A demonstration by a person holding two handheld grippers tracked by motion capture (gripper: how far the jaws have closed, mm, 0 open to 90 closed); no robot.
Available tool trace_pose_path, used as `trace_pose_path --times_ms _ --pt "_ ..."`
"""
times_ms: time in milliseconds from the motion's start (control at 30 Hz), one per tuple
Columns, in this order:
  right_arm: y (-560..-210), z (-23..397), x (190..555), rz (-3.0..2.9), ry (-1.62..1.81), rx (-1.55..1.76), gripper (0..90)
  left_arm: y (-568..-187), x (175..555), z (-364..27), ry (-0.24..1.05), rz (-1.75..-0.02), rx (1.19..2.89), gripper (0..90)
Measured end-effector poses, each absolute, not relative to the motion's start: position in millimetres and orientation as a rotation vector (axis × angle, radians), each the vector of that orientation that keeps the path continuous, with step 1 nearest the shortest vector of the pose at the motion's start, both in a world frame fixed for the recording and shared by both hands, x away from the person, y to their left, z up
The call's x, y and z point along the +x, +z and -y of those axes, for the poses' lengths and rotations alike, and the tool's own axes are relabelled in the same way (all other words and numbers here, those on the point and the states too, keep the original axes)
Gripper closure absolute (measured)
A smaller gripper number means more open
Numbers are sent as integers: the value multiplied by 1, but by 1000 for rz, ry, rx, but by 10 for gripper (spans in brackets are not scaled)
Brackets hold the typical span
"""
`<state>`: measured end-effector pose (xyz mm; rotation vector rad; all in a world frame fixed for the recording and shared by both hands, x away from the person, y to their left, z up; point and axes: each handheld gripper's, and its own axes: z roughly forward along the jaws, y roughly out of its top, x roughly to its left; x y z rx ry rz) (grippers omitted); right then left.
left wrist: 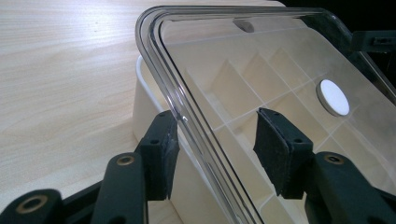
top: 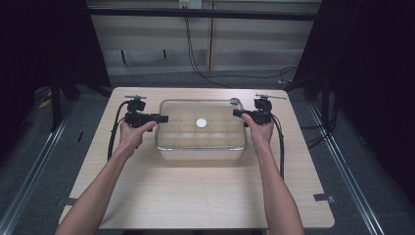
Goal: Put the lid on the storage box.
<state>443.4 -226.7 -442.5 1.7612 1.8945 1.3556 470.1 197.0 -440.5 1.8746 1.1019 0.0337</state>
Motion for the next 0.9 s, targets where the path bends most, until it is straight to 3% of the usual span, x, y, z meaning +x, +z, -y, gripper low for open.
trace_pose_path --times_ms 567,900 --pt "-452 216 446 -1900 1263 1802 392 -451 471 -194 39 -1117 1894 450" --pt "-448 224 437 -1937 1309 1741 278 -451 459 -199 57 -1108 1933 300"
